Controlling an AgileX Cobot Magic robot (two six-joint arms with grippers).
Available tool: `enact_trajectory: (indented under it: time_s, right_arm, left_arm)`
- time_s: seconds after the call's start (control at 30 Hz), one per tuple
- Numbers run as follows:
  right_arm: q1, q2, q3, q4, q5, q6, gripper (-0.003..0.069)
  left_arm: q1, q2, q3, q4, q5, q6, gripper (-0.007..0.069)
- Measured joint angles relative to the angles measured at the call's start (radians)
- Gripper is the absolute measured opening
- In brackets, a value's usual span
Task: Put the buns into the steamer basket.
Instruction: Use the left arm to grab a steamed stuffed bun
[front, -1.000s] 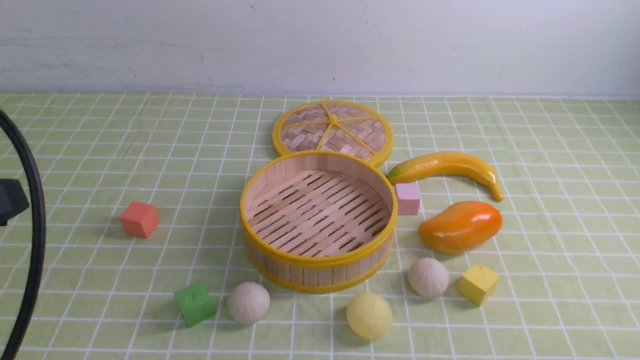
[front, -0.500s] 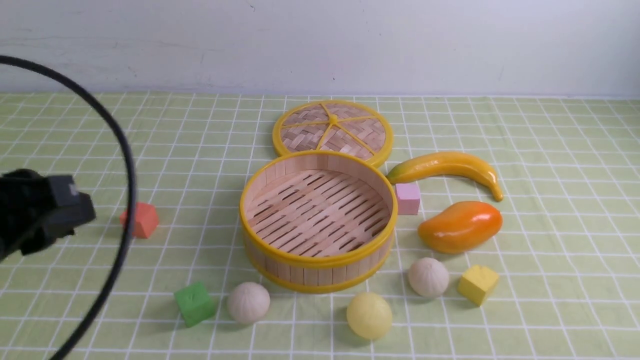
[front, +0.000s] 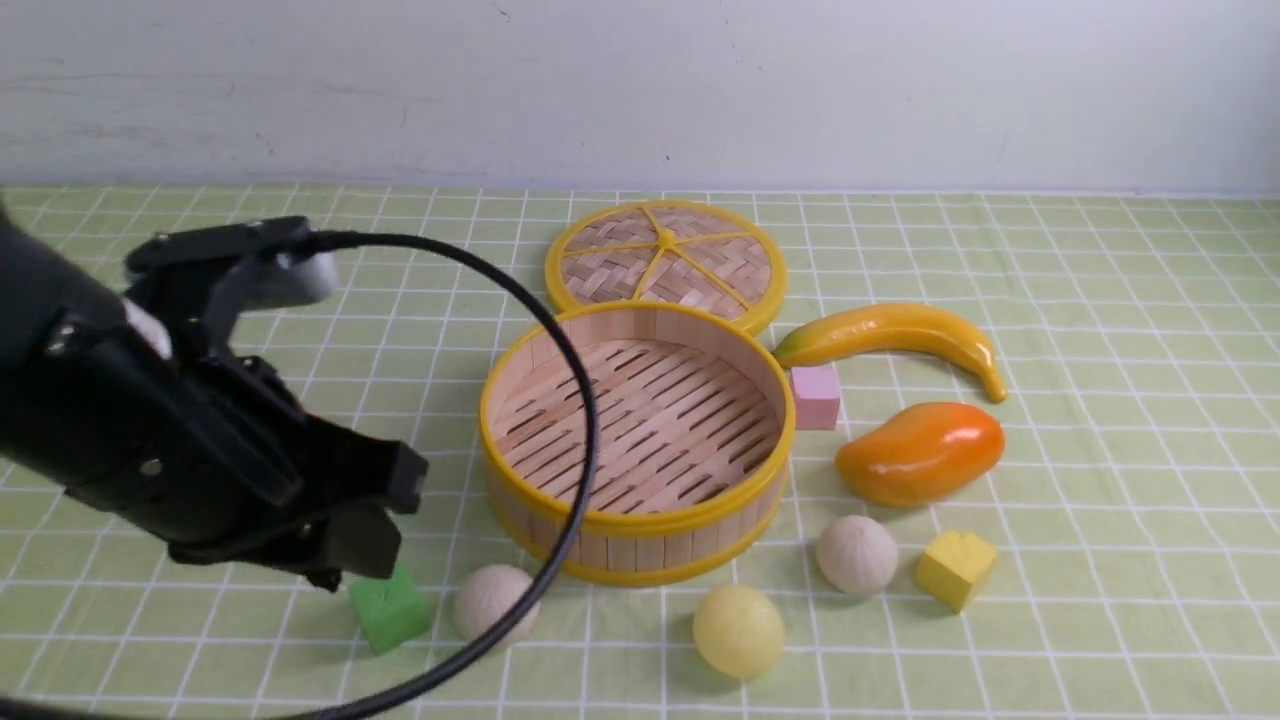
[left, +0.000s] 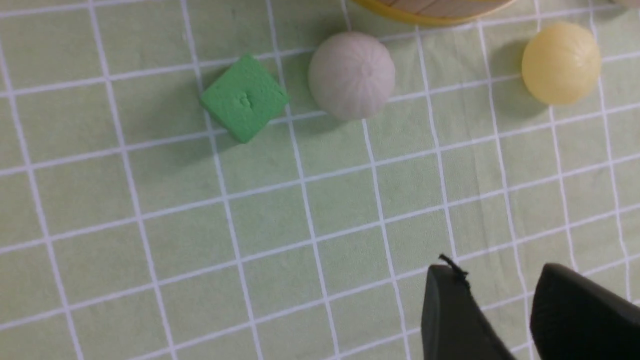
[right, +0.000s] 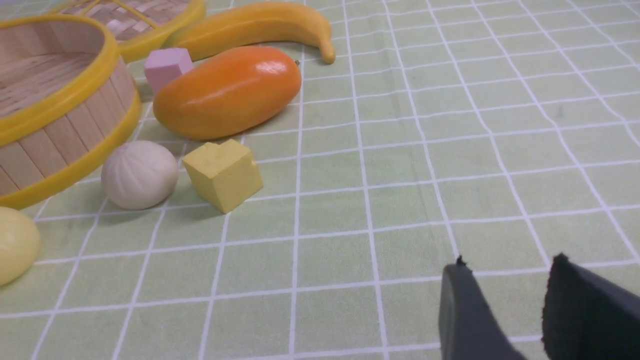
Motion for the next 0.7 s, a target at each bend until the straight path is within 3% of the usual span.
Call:
enact_trajectory:
  time_s: [0.27,0.53,0.7]
  right_arm:
    - [0.000,0.000,0.000,0.000,0.000,0.000,0.0239]
    - [0.000,0.000,0.000,0.000,0.000,0.000,0.0239]
    - [0.000,0.000,0.000,0.000,0.000,0.000,0.0239]
  left_arm:
    - [-0.123,0.266,-0.121,0.096,-0.015,0.136,0.0238]
    - [-0.153,0.435,-0.146,0.297,-0.096,0.032,0.0256]
    - [-0.153,0.485,-0.146,0.327,-0.136,-0.001,0.0316]
